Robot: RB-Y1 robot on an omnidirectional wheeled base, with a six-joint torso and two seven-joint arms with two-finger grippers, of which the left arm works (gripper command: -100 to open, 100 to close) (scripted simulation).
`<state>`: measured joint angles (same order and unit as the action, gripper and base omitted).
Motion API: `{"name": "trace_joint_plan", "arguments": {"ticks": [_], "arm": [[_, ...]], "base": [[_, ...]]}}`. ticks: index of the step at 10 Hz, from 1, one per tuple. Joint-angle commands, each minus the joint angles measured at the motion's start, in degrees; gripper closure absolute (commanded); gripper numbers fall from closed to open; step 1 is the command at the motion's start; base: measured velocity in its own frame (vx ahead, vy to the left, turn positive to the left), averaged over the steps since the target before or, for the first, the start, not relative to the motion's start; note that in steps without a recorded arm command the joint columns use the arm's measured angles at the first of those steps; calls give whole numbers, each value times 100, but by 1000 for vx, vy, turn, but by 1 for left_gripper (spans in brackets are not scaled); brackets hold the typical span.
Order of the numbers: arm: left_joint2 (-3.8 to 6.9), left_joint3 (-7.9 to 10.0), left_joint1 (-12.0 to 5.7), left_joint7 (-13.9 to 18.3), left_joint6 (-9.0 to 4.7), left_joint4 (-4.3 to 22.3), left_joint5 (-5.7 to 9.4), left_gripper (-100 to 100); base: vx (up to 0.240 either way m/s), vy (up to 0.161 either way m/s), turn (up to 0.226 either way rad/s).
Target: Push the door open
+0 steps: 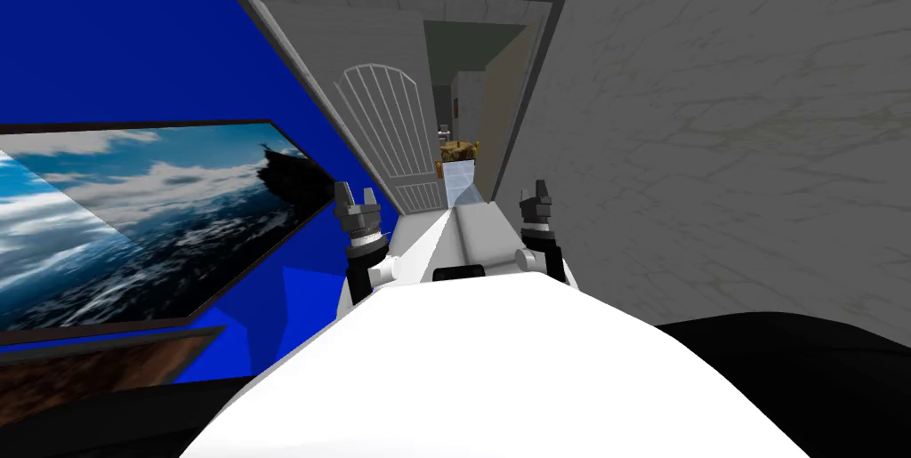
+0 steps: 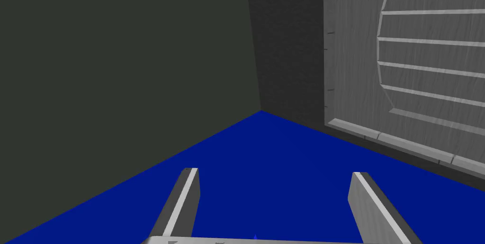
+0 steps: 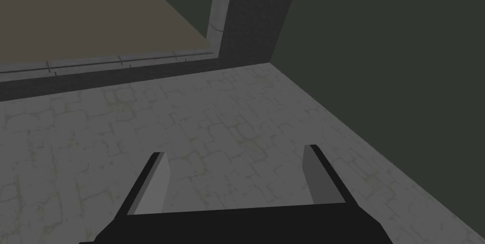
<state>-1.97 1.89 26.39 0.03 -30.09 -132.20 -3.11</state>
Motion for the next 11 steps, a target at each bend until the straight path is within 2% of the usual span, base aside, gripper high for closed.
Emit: {"name": "trace_joint_plan", "arguments": {"ticks": [1, 4, 5, 6, 7, 11], "arm": [[49, 145, -59, 7, 14, 77, -28, -100], [152, 505, -206, 23, 48, 268, -98, -100], [171, 574, -234, 27, 55, 305, -111, -100], [214, 765, -311, 36, 73, 406, -148, -100], [236, 863, -351, 40, 83, 459, -167, -100], [325, 1285, -523, 60, 123, 683, -248, -100]], "base": [[27, 4, -285], [49, 25, -251], [50, 31, -214], [54, 35, -274], [46, 32, -245], [43, 26, -179]]}}
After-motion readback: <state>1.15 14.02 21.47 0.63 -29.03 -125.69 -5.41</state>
